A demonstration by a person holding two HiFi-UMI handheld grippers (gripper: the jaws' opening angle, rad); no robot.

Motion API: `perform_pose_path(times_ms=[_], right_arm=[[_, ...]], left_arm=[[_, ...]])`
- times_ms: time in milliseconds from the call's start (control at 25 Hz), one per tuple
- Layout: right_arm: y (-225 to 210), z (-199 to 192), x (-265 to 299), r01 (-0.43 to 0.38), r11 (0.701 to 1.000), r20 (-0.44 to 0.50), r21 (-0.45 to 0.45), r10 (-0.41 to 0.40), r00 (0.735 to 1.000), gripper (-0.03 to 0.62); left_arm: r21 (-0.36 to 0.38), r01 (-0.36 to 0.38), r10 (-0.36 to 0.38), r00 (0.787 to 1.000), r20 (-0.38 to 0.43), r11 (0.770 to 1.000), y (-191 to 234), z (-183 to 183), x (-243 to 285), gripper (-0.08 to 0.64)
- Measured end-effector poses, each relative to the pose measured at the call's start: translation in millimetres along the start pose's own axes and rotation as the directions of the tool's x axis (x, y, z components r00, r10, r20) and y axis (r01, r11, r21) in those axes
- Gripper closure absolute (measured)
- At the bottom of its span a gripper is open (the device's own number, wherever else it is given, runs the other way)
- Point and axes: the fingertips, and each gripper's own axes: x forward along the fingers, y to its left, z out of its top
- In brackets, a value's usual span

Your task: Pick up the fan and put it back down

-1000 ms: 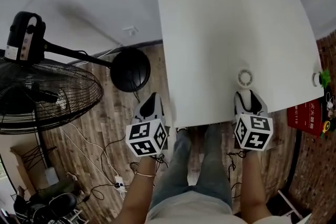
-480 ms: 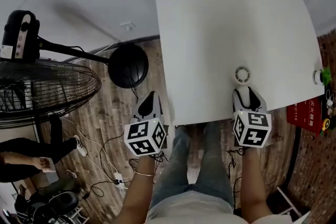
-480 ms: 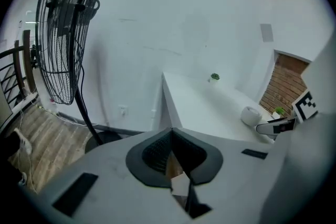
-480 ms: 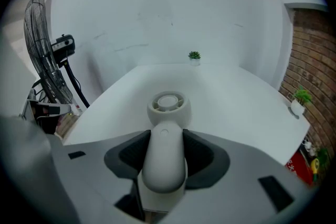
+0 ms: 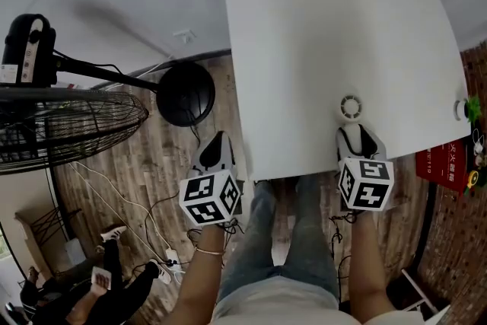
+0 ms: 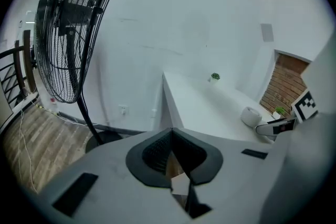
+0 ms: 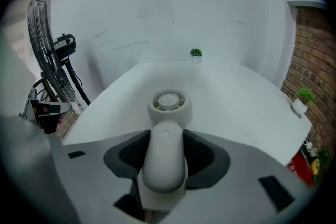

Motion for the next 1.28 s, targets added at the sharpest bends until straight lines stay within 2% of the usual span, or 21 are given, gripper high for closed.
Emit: perform_pose_path(times_ms=[360, 880, 1080, 1280], right_arm=[[-2.4, -6.7, 3.4, 0.014, 1.0, -0.037, -0.006, -0.014, 0.999, 0.393], [-3.9, 3.0, -3.5, -0.015, 1.0, -0.029, 0.008, 0.015, 0.999, 0.363], [-4.1, 15.1, -13.2, -0.029, 1.0, -0.003, -0.002, 0.029, 1.0, 0.359], [-18.9, 43.4, -33.3, -0.013, 1.0, 0.08, 0.015, 0.012, 0.997, 0.361]], left_arm=[[-0.001, -0.005, 0.005, 1.0, -0.007, 1.0, 1.8, -1.1, -0.7, 0.549], [0.001, -0.002, 0.002, 1.0, 0.008, 1.0, -7.0, 13.3, -1.8, 0.549], [0.003, -0.002, 0.002, 0.999, 0.034, 1.0, -12.5, 28.7, -5.3, 0.549], [0.007, 0.013, -0.013, 0.996, 0.084, 1.0, -25.6, 56.3, -13.7, 0.549]])
